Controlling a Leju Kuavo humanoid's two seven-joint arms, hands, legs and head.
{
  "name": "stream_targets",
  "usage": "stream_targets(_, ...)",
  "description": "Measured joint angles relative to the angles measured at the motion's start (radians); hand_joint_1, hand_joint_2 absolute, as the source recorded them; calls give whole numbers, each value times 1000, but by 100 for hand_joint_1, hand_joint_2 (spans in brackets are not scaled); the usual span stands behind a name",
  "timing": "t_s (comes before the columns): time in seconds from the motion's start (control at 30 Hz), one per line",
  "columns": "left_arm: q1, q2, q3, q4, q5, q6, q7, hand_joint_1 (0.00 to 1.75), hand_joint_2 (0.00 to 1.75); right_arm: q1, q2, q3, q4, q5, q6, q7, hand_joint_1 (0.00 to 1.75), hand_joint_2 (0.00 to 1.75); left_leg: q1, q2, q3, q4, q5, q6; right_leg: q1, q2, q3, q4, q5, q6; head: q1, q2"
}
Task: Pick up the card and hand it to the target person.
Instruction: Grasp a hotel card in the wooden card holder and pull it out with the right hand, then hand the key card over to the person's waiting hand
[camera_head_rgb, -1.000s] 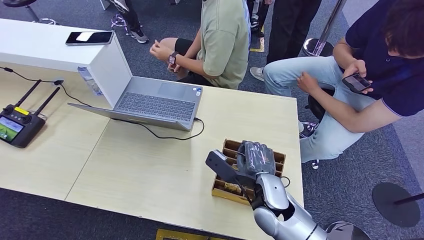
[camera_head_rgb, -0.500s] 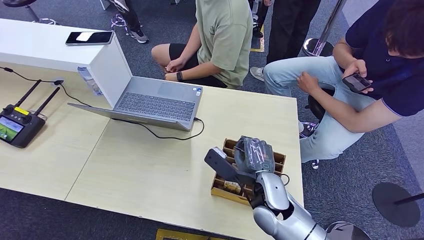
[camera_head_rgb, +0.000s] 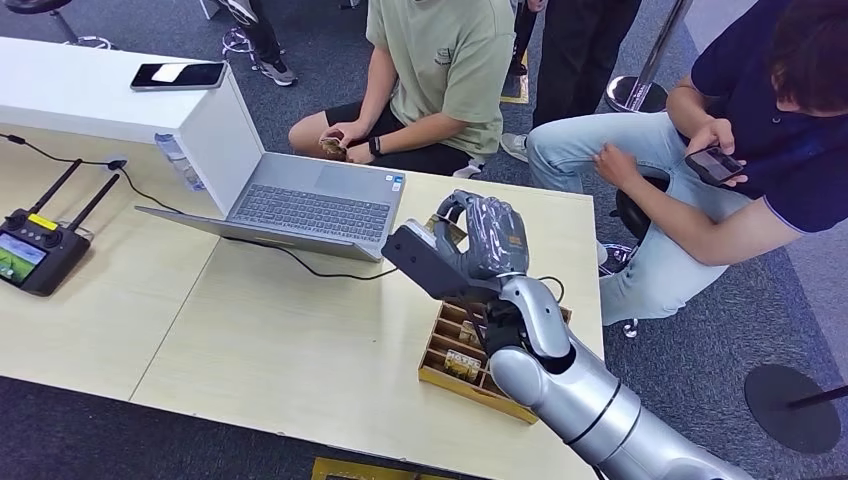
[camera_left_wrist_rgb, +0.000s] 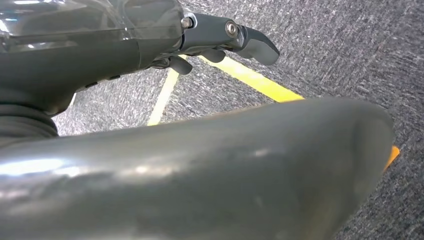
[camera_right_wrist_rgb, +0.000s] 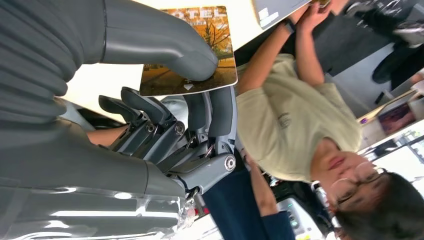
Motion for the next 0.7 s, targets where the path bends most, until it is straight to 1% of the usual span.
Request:
stream_targets(0.13,-3,-2,-8,0,-32,-2,10,0,0,-84,36,13,101,-84,-24,-65,175,175,0,0,0,0,0,0,0,0,0,0,0,0,0,0)
stream_targets(0.3,-23,-9,-29,0,-66,0,36,0,0,-179,88,29,312,-146,-56,-153,175,175,0,-1,0,0,1,0,0,-2,0,0,0,0,0,0)
stream_targets(0.5,-35,-16,-55,0,-79,1,48,0,0,-237,134,43,537,-143,-84,-170,175,175,0,-1,0,0,1,0,0,-1,0,0,0,0,0,0)
stream_targets(0.7,-36,-19,-67,0,-79,1,49,0,0,-251,156,47,650,-139,-94,-174,175,175,0,-1,0,0,1,0,0,-1,0,0,0,0,0,0)
